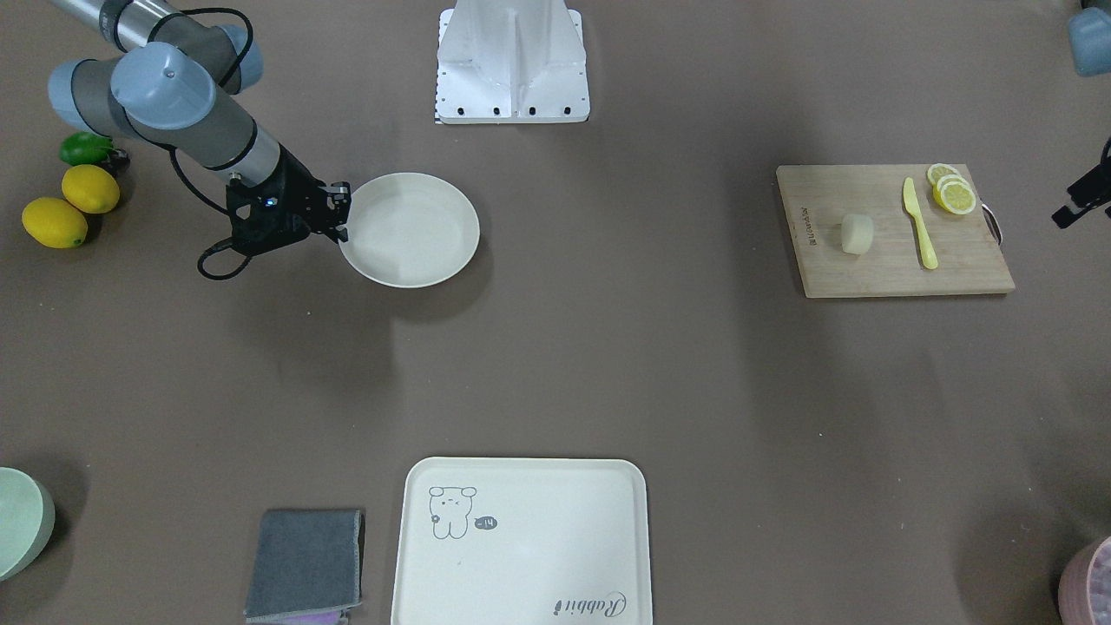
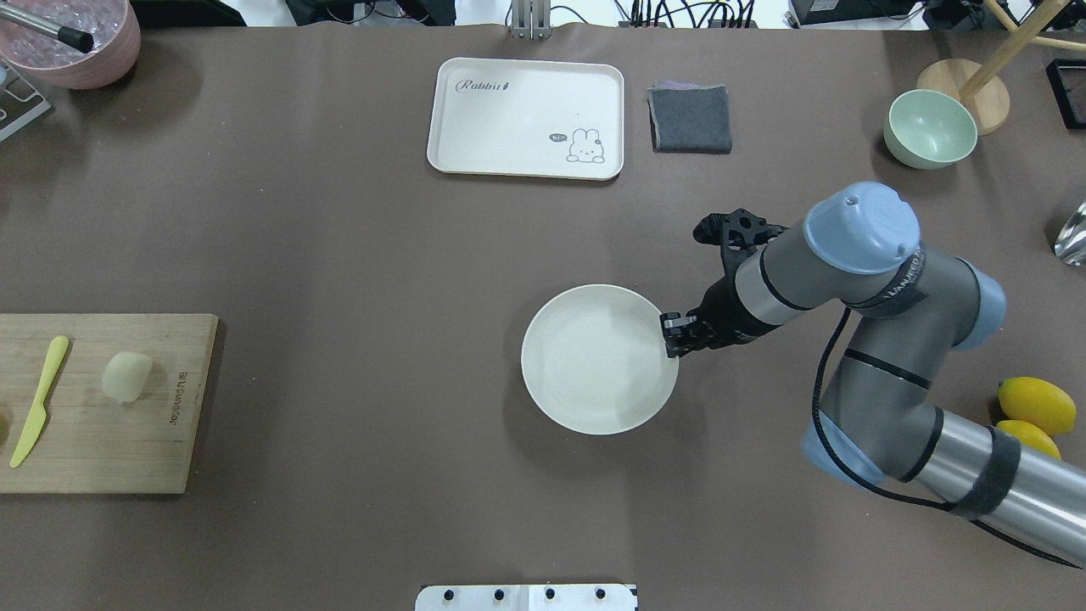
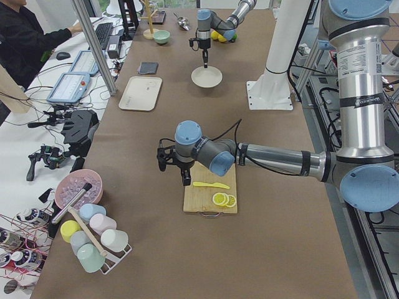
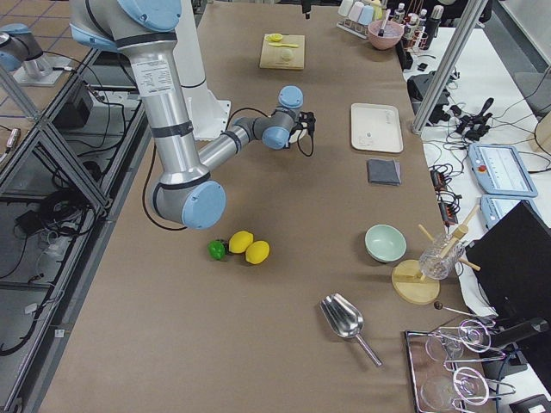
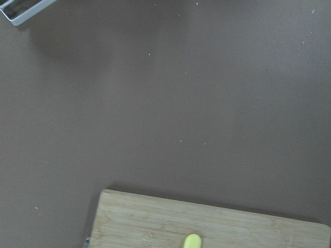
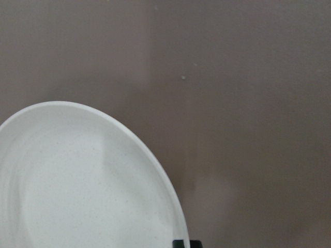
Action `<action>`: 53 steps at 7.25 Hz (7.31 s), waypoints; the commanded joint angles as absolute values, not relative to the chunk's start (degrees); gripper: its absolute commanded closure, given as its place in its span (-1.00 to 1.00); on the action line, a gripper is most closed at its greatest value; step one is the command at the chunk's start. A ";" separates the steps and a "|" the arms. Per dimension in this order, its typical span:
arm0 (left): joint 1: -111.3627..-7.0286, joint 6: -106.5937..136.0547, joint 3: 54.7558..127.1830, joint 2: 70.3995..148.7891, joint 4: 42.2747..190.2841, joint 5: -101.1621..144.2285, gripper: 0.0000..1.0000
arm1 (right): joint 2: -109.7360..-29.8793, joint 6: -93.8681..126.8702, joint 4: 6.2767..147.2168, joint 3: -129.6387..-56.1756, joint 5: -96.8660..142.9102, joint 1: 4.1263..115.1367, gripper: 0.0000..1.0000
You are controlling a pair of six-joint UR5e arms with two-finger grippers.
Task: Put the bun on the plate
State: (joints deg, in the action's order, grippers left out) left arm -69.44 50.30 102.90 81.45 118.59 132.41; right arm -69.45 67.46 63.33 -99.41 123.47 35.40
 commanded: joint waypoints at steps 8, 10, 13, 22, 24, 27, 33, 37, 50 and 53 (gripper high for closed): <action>-42.28 65.48 104.24 80.60 129.20 116.19 -0.76 | -59.86 71.45 62.75 -88.95 121.11 33.22 1.00; -42.28 65.30 104.15 80.33 129.20 116.19 -0.36 | -59.77 71.46 62.67 -88.95 121.11 33.05 1.00; -42.28 65.30 104.15 80.59 129.20 116.19 0.12 | -59.68 72.68 62.58 -88.95 120.42 32.52 -0.99; -37.65 80.46 104.59 111.73 109.57 113.58 0.20 | -71.96 57.37 63.37 -93.43 133.48 49.10 -1.00; -28.77 87.86 99.36 122.82 104.86 103.65 0.20 | -78.37 45.93 63.37 -93.43 137.01 55.61 -1.00; -25.85 92.72 87.41 134.44 104.85 100.40 0.17 | -85.06 35.89 63.19 -93.69 137.28 60.02 -1.00; -23.82 92.72 85.52 134.65 105.38 98.61 -0.58 | -85.96 35.24 63.02 -94.22 137.20 60.03 -1.00; -39.85 80.61 96.62 123.21 103.98 115.37 -0.94 | -85.87 32.37 63.37 -94.92 141.32 65.89 -1.00; -83.94 -7.39 83.94 100.37 86.84 134.56 -0.95 | -87.28 0.80 85.07 -93.69 135.62 79.54 -1.00; -83.94 -7.21 84.20 100.72 86.84 134.74 -0.95 | -87.36 -3.08 86.04 -93.16 135.97 81.56 -1.00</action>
State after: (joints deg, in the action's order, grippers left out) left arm -83.95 -7.28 84.24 100.53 86.77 134.71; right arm -87.29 -2.19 85.61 -93.27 135.77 80.96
